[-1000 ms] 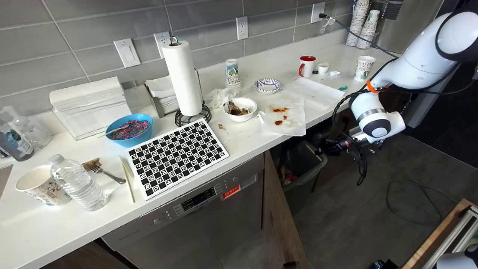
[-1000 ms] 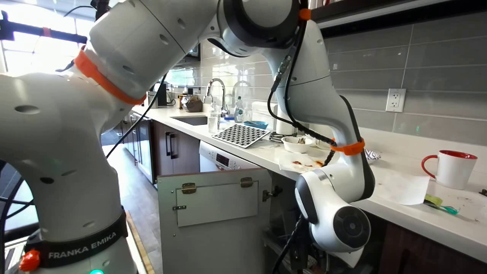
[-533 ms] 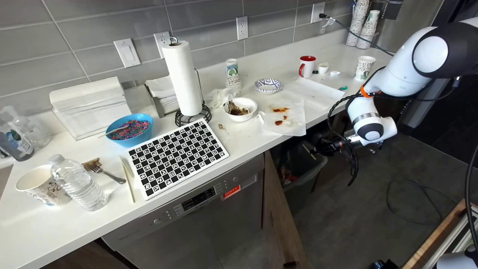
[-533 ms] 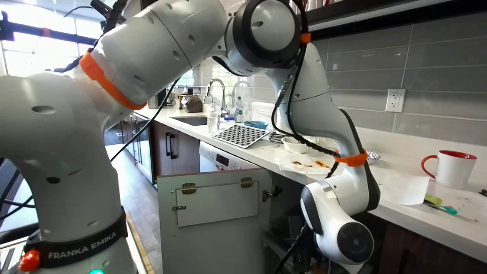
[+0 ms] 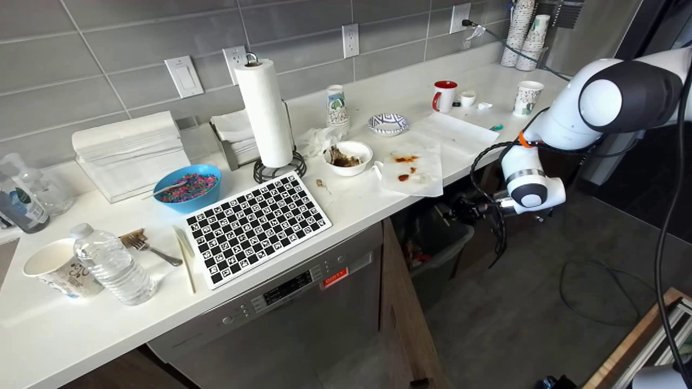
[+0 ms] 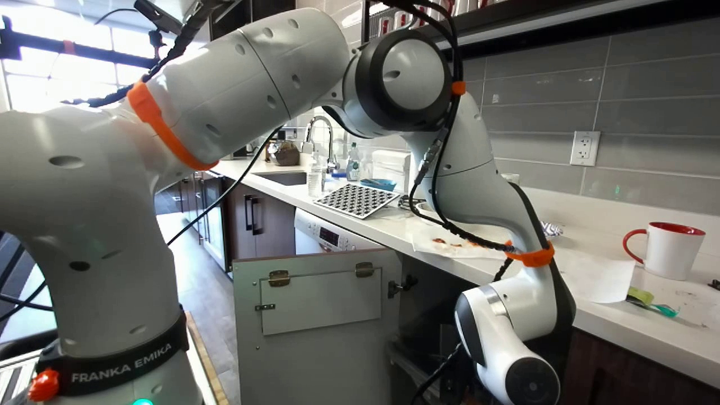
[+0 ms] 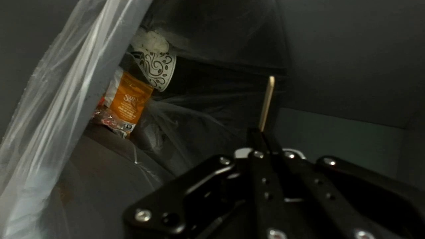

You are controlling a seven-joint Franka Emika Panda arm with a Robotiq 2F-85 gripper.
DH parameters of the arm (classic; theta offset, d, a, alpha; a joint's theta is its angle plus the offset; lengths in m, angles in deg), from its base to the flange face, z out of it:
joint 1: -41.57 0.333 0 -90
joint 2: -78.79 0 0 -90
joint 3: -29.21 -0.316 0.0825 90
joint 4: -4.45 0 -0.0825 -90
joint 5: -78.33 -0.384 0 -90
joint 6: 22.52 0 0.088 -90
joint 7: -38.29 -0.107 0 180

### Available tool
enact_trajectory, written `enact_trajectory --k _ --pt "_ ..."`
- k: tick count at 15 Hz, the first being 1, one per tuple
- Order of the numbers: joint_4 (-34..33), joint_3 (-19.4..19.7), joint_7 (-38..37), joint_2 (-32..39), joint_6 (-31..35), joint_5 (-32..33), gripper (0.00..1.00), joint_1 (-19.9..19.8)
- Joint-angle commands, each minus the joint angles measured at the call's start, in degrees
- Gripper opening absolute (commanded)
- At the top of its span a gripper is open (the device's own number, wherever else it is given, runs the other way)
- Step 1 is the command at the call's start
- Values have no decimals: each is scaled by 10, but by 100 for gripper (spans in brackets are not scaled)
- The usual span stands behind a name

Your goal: Throw the straw into the bin

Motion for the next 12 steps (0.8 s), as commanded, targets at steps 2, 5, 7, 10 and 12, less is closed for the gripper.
enact_trajectory --k 2,5,7,10,12 --pt "-67 15 -39 49 -23 -17 1 15" --pt "-88 14 -47 62 -23 -22 28 11" --pt "-94 15 -49 67 -23 -26 33 10" --pt "-94 13 -44 66 -30 -41 58 4" --pt "-88 16 -47 62 -39 -44 73 5"
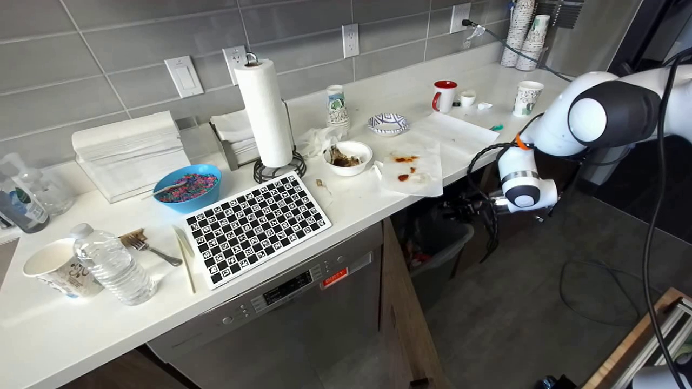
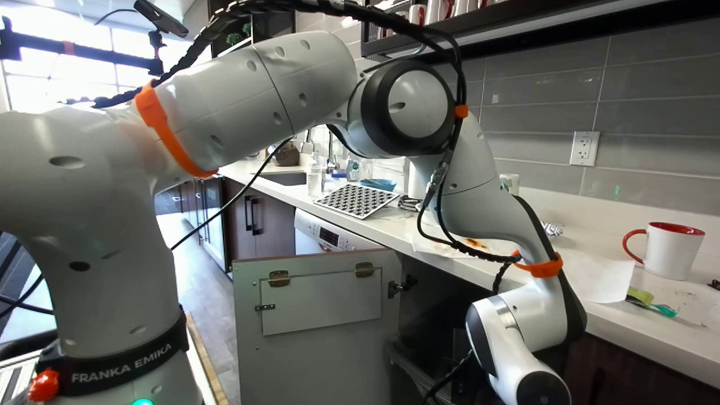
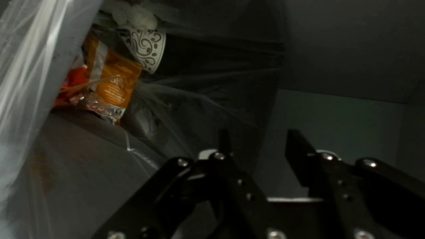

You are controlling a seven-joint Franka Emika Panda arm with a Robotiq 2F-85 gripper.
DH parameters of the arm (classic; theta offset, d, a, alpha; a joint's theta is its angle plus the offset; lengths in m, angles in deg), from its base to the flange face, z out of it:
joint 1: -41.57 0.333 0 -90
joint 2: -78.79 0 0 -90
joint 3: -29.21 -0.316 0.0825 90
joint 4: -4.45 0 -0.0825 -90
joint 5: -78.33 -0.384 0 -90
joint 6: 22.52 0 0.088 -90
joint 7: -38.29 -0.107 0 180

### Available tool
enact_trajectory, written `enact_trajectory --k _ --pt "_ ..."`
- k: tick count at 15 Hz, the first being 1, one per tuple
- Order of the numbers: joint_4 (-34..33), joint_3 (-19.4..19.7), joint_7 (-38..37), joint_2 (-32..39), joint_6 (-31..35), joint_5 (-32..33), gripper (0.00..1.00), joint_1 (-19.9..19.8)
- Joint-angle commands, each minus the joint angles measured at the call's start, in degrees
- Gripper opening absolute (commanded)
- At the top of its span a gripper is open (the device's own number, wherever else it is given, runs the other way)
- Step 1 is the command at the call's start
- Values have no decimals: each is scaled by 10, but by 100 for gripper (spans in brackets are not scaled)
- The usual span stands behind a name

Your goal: Throw the straw into the bin

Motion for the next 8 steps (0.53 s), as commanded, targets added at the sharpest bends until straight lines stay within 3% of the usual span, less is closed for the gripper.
enact_trajectory --k 1,4,8 --pt "-7 11 -18 8 -26 -18 80 6" --pt "18 20 -30 -6 -31 -6 99 6" --pt "60 35 -35 -30 -63 15 100 -2"
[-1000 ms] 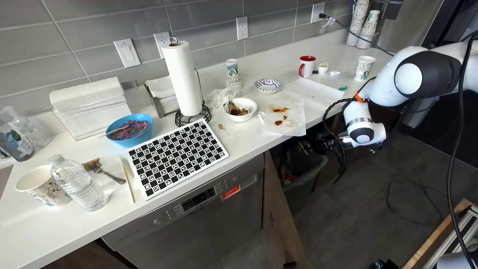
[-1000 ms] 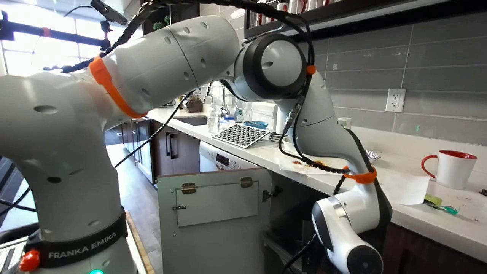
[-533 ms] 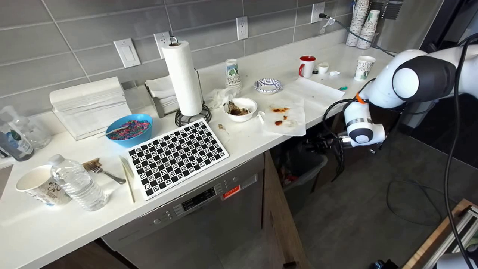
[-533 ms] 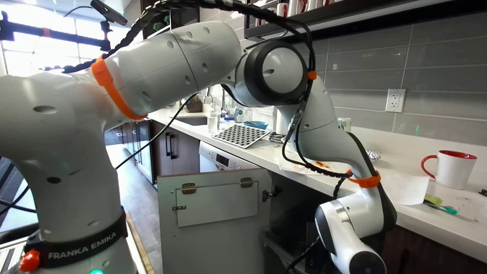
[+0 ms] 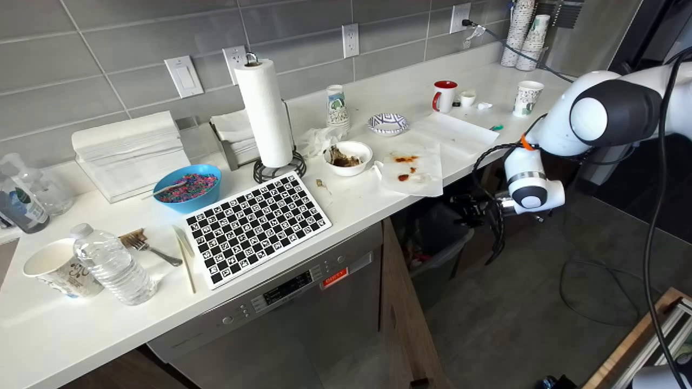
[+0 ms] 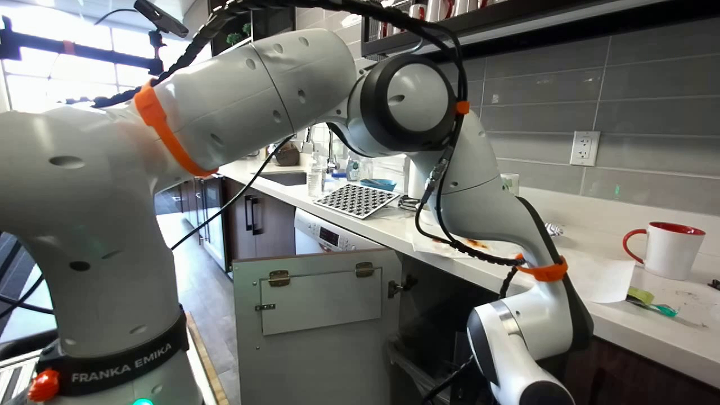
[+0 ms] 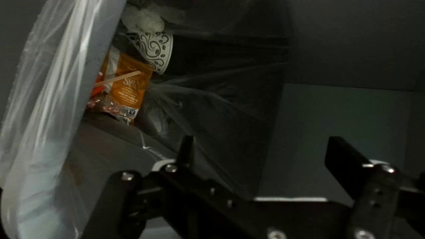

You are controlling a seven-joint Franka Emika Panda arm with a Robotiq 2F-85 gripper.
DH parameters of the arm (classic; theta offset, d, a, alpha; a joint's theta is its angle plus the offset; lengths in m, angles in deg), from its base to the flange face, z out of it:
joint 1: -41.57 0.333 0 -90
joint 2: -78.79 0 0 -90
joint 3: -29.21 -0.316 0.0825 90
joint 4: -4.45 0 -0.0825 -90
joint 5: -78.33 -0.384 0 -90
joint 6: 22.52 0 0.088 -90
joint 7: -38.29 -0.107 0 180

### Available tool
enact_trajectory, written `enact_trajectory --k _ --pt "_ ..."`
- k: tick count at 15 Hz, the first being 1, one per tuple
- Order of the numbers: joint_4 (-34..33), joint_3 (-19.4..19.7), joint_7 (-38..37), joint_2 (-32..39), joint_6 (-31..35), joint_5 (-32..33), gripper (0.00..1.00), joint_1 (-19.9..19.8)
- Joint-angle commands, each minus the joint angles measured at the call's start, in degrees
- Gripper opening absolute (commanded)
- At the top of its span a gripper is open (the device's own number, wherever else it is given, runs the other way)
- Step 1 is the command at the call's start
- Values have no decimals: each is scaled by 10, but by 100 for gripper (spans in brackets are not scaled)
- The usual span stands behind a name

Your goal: Throw the straw into the bin

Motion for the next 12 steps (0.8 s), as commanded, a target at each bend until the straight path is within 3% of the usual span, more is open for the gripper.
enact_trajectory --k 1,6,12 --pt "53 24 -12 -31 -67 33 100 -2" --pt "107 68 -44 -62 -155 177 100 11" --pt "198 112 -111 -142 -115 352 100 50"
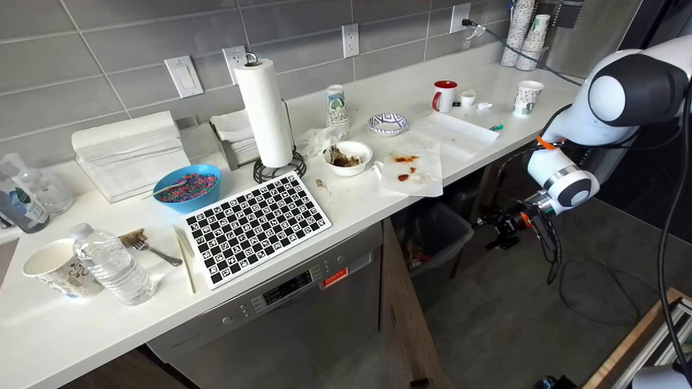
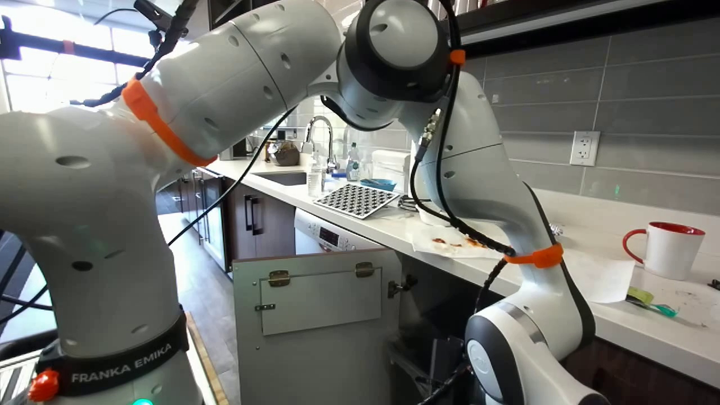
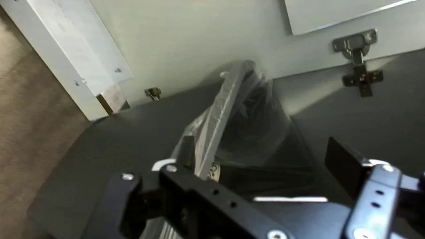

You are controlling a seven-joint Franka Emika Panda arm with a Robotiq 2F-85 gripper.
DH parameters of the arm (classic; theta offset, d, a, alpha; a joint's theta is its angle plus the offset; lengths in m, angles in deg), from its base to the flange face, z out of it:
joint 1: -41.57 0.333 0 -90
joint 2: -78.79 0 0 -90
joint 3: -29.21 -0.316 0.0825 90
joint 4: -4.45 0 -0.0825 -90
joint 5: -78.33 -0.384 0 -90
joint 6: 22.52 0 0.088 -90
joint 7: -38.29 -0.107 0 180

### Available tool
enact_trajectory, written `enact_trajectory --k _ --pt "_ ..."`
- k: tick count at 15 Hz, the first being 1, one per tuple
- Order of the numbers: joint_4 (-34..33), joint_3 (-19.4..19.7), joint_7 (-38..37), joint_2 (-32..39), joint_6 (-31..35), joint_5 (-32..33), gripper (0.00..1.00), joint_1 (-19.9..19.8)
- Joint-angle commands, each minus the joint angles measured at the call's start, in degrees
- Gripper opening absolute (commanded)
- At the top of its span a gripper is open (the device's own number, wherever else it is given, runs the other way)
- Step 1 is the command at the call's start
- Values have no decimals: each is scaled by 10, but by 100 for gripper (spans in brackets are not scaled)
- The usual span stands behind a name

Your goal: Throw the straw into the bin

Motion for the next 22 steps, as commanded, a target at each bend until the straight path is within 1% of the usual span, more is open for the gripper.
enact_trajectory --k 1,4,7,11,13,14,15,16,19,22 --pt "76 29 -49 -81 44 101 100 43" --pt "128 39 -83 -155 103 188 100 70" --pt "170 34 -128 -233 174 288 100 89" --pt "215 10 -178 -327 238 462 100 90" --pt "247 -3 -215 -383 266 555 100 91" --pt "259 39 -216 -402 271 578 100 137" --pt "275 1 -246 -436 287 640 100 102" --pt "285 4 -263 -458 298 682 100 109" --pt "320 -14 -330 -542 333 815 100 100" --pt "342 -30 -382 -615 364 923 100 92"
